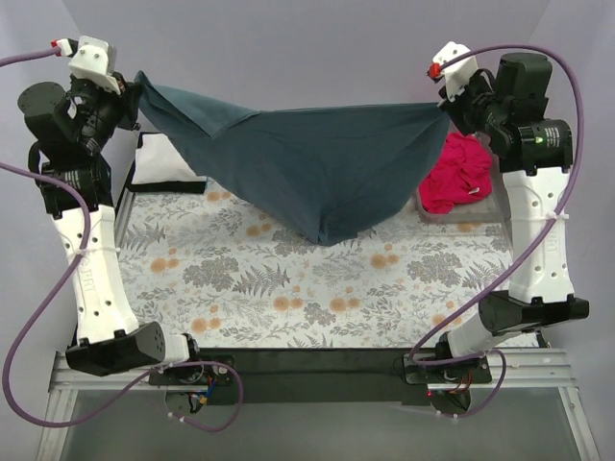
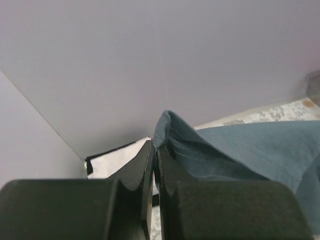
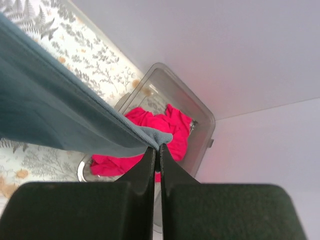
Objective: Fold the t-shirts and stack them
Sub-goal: Flatten the tshirt out
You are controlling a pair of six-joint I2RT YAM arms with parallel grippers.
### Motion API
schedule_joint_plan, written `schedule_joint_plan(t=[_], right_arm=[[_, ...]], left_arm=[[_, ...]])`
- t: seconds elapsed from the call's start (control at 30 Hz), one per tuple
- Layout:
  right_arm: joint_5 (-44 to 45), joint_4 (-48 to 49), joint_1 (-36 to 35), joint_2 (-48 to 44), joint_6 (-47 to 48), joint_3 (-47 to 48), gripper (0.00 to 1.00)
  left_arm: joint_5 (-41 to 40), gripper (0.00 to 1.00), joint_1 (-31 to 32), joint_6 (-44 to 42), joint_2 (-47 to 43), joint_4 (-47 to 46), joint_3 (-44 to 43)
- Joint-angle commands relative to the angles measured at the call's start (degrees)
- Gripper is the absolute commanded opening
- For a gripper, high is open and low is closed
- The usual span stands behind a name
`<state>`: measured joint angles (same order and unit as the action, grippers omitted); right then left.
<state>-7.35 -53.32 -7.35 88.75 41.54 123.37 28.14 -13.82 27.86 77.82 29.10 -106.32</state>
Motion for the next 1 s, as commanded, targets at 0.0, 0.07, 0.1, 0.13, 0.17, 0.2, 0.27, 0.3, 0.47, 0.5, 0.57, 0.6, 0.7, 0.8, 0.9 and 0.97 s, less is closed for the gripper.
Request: schedule_joint_plan(t=[0.0,0.07,0.1,0.13,0.17,0.2,0.27,0.3,0.47,0.5,0.57,0.6,0.7,0.8,0.9,0.97], right_arm=[[3.22,5.68,0.24,-4.8,-4.62,3.98,0.01],[3.84,8.4,0.24,-8.58,-5.41,3.99,0.01],[4.36,9.54,0.15,-11.81,-6.29,3.37,0.01],[4.71,12.25,0.23,-13.67,-6.73,2.58,0.01],[4.98,13.75,0.15,-15.52,-7.17,1.71,0.01],[5.16,15.42,0.23,-17.45,-8.13,-0.91,0.01],[5.95,21.66,0.23,-23.6,-9.1,-4.35,0.01],[5.95,23.51,0.15,-27.19,-9.28,-6.72,0.01],[7.09,30.64,0.15,-30.74,-8.58,-2.61,0.01],[7.09,32.12,0.23,-30.66,-8.06,-2.44,0.01],[7.09,33.1,0.32,-30.13,-7.27,-2.78,0.01],[6.83,33.8,0.24,-29.78,-7.0,-2.96,0.01],[5.78,35.73,0.24,-28.46,-6.3,-4.27,0.01],[2.45,36.01,0.24,-27.4,-6.03,-6.99,0.01],[-2.29,35.92,0.24,-27.75,-5.16,-15.5,0.01],[-4.32,36.09,0.24,-28.36,-3.75,-24.2,0.01]], left_arm=[[-6.95,0.0,-0.59,2.11,-7.05,-7.74,-2.12],[-8.88,0.0,-0.68,2.38,-8.91,-8.62,-3.71],[-9.68,0.0,-0.59,2.46,-10.83,-8.88,-4.93],[-10.73,0.0,-0.59,2.47,-12.07,-9.58,-4.95],[-11.78,0.0,-0.59,2.2,-13.47,-11.42,-4.77],[-13.79,0.0,-0.59,1.68,-16.27,-12.39,-4.6],[-16.09,0.0,-0.59,0.71,-20.05,-15.55,-3.8],[-18.01,0.0,-0.59,0.1,-20.86,-16.0,-4.06],[-25.42,0.0,-0.41,-6.76,-22.36,-16.62,-11.18],[-25.76,0.0,-0.41,-7.98,-22.28,-16.62,-11.88],[-26.29,0.0,-0.41,-9.04,-21.75,-16.62,-13.03],[-26.56,0.0,-0.41,-9.31,-21.49,-16.71,-13.21],[-27.44,0.0,-0.33,-10.62,-20.26,-16.71,-13.47],[-26.83,0.0,-0.15,-10.11,-19.46,-14.79,-11.02],[-23.49,0.0,-0.24,-9.84,-21.82,-13.11,-0.18],[-19.98,0.0,-0.15,-10.1,-25.51,-13.02,8.19]])
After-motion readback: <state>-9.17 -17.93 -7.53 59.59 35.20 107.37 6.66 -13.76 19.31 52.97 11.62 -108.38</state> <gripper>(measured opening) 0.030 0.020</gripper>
